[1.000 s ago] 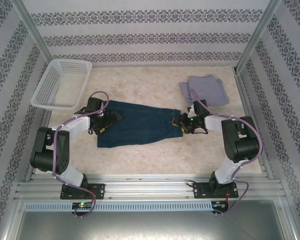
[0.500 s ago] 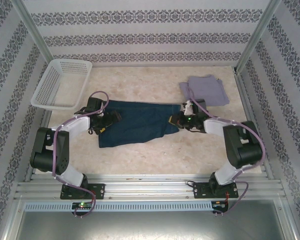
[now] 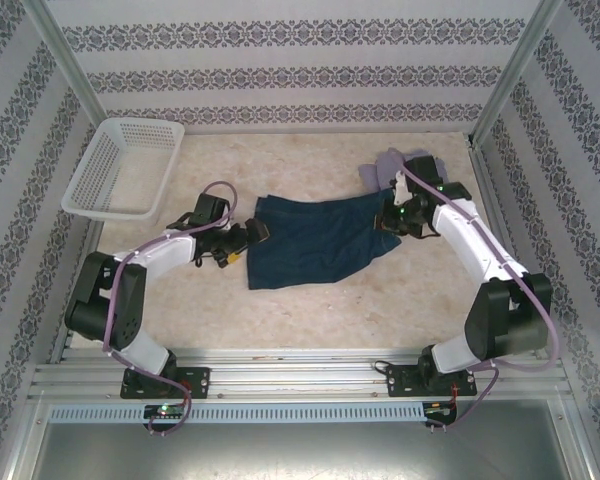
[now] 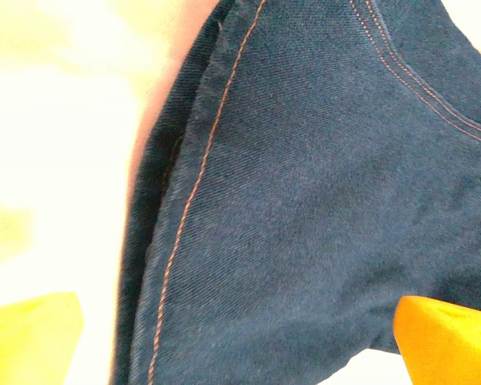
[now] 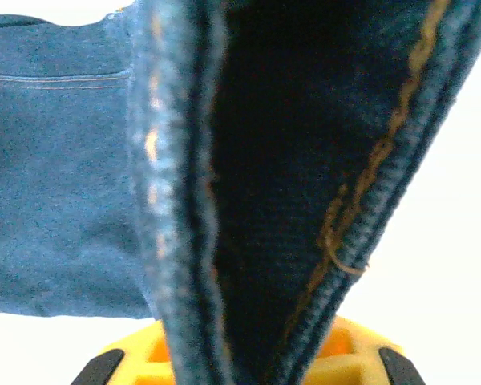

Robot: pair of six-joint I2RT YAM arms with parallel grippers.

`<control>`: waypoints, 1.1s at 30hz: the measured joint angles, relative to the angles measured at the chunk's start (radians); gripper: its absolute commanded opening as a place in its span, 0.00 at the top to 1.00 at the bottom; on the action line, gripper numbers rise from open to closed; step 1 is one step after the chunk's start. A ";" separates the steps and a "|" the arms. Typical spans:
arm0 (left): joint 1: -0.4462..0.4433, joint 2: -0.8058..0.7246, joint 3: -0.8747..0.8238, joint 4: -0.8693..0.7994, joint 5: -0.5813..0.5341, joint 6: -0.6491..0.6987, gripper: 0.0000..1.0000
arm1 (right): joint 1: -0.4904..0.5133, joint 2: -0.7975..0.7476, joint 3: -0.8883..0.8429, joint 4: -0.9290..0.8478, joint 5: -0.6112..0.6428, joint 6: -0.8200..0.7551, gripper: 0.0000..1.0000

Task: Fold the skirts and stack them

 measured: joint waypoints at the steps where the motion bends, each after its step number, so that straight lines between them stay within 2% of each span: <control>1: -0.010 0.011 0.009 0.018 0.012 -0.009 0.00 | 0.012 0.007 0.042 -0.031 0.013 0.001 0.99; 7: -0.024 0.084 0.008 0.163 0.079 -0.090 0.00 | 0.196 0.082 0.201 -0.057 -0.038 0.092 0.97; 13: -0.042 0.130 -0.003 0.259 0.116 -0.151 0.00 | 0.356 0.268 0.340 -0.037 -0.041 0.170 0.96; 19: -0.044 0.086 -0.055 0.320 0.080 -0.164 0.00 | 0.409 0.401 0.408 0.025 -0.068 0.243 0.95; 23: -0.039 -0.020 -0.224 0.438 -0.009 -0.237 0.00 | 0.417 0.443 0.414 0.082 -0.087 0.293 0.93; 27: -0.021 -0.060 -0.255 0.409 -0.070 -0.255 0.00 | 0.422 0.484 0.417 0.120 -0.086 0.332 0.83; 30: -0.015 -0.062 -0.235 0.391 -0.106 -0.255 0.00 | 0.426 0.514 0.417 0.149 -0.085 0.364 0.65; 33: -0.010 -0.075 -0.233 0.378 -0.139 -0.255 0.00 | 0.433 0.530 0.417 0.195 -0.087 0.388 0.52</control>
